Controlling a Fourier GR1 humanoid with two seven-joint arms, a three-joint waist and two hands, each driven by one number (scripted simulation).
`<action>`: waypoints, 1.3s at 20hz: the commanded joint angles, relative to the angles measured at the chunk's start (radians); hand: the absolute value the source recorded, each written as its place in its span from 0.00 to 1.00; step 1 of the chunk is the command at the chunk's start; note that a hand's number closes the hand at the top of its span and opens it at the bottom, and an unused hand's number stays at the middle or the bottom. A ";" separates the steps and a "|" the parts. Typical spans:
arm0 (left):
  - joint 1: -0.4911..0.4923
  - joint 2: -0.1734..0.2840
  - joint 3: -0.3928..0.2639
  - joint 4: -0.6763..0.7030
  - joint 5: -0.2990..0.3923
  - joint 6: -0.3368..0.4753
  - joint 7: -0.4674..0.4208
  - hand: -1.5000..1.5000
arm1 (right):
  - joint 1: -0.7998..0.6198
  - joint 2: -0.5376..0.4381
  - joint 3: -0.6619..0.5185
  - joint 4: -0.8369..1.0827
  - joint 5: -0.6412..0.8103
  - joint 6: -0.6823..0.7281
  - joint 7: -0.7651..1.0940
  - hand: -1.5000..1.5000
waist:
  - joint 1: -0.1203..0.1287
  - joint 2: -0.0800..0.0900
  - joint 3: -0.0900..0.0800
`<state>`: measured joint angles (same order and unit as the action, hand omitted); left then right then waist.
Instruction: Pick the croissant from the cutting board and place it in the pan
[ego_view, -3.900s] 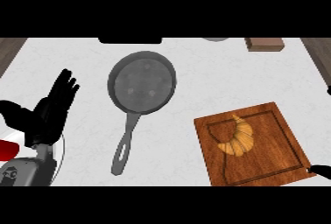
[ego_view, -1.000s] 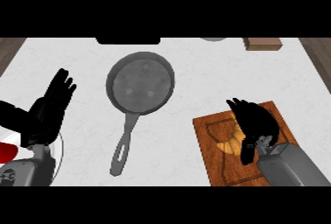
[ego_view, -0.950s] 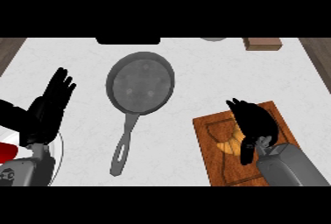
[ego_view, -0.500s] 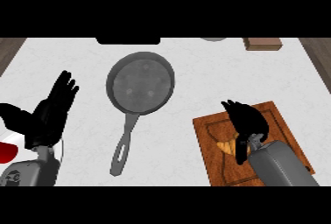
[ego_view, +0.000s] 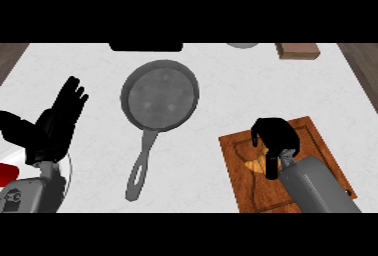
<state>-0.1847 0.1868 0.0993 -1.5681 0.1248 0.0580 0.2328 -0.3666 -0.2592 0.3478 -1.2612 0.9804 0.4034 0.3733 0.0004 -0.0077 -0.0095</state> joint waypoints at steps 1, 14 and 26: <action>0.045 -0.012 -0.009 -0.065 0.001 -0.003 0.027 0.50 | -0.011 0.022 -0.038 -0.047 -0.015 0.044 -0.012 1.00 | 0.002 0.006 0.009; -0.035 -0.034 -0.072 -0.009 -0.013 -0.044 0.023 0.50 | -0.248 0.256 0.125 -0.023 -0.002 -0.165 0.459 1.00 | 0.163 0.025 0.006; -0.106 -0.078 -0.136 0.034 -0.048 -0.035 0.030 0.50 | -0.753 0.259 0.257 0.089 0.129 -0.206 0.873 1.00 | 0.213 0.023 0.000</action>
<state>-0.2678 0.1212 -0.0204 -1.5517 0.0898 0.0167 0.2590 -0.9846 -0.0108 0.5777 -1.2197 1.1051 0.1823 1.0627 0.2062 0.0095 -0.0093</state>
